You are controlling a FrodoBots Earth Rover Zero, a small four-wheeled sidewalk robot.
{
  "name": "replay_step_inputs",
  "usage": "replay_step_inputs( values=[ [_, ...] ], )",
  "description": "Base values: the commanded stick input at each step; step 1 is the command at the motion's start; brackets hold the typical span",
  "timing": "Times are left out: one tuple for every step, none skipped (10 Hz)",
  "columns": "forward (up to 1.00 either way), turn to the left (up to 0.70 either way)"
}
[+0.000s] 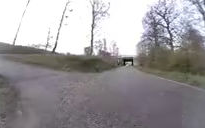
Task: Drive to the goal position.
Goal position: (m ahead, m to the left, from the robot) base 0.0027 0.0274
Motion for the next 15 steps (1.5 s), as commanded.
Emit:
replay_step_inputs(
  values=[
    [0.7,0.0],
    [0.7,0.0],
    [0.7,-0.15],
    [0.7,-0.23],
    [0.7,-0.1],
    [0.7,0.0],
    [0.7,0.0],
    [0.7,0.0],
    [0.7,0.0],
    [0.7,0.0],
    [0.7,0.0],
    [0.7,0.0],
    [0.7,0.0],
    [0.7,0.0],
    [0.7,0.0]
  ],
)
